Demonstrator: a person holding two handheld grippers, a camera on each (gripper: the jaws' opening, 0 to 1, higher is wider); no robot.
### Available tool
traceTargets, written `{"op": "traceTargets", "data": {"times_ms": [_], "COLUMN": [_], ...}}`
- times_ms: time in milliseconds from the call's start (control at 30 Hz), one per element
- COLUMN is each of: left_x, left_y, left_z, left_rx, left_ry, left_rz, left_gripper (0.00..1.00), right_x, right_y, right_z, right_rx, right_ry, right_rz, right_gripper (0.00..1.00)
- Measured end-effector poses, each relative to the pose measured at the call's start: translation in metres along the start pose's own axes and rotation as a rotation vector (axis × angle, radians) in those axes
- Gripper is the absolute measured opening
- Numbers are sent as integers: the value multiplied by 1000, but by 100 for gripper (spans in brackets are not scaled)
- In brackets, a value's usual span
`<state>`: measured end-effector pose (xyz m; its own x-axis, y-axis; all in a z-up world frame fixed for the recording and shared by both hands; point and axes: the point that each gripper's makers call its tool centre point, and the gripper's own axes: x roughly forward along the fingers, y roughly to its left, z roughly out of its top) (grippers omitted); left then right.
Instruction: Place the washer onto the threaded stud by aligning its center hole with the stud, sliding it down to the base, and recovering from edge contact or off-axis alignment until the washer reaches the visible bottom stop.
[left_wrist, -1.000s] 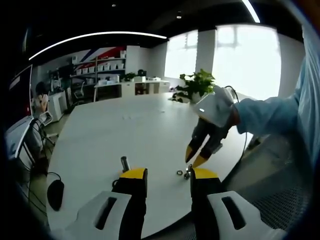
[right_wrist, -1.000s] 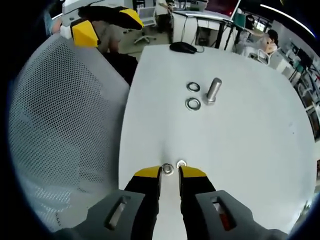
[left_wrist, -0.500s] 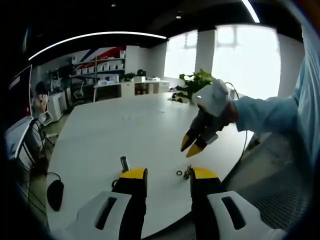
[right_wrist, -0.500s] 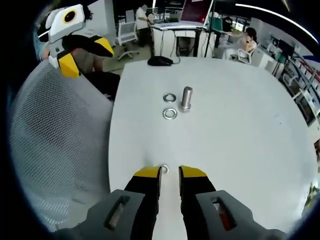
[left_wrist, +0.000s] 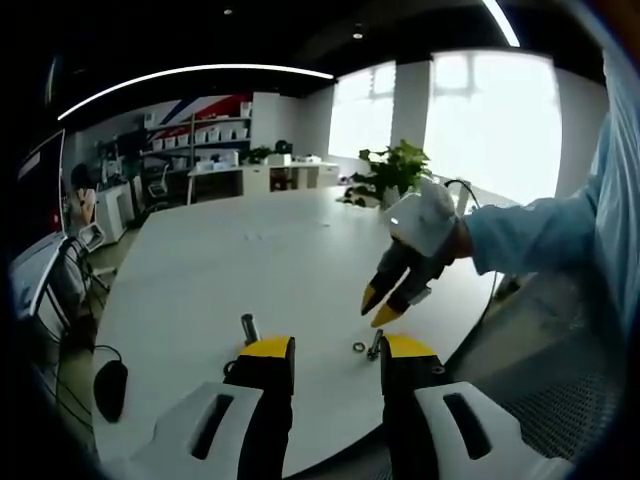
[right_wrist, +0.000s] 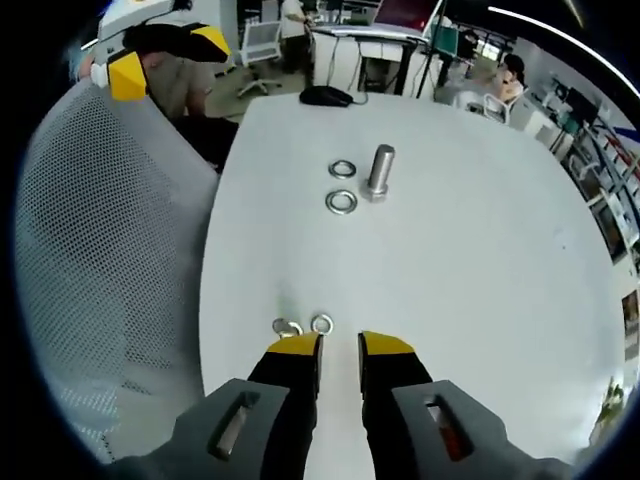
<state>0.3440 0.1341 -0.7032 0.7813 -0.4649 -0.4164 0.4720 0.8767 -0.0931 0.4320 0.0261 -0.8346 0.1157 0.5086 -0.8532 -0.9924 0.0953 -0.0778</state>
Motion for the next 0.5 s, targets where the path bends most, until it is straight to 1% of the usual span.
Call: {"op": "traceTargets", "data": {"times_ms": [167,233,300,367,500], "left_x": [0,-1,-1,-1,-1], "left_y": [0,0,1,1,1], "left_z": [1,1,1,1,1], "left_rx": [-1,-2,-3,-3,-3], "left_ry": [-5,-7,-8,-8,-9], "left_rz": [1,2,3,3,2], "left_gripper": [32,32,32,32,32], "right_x": [11,14,17,21,26], "right_y": [-2,0,4,4,4], "right_z": [-3,-4,-6,-8,-9], "right_rx": [40,64,67,68,130], "right_ry": [4,0,2,10,4], "right_rz": [-6,6,18,8,-1], "right_gripper": [16,16,16,16,16]}}
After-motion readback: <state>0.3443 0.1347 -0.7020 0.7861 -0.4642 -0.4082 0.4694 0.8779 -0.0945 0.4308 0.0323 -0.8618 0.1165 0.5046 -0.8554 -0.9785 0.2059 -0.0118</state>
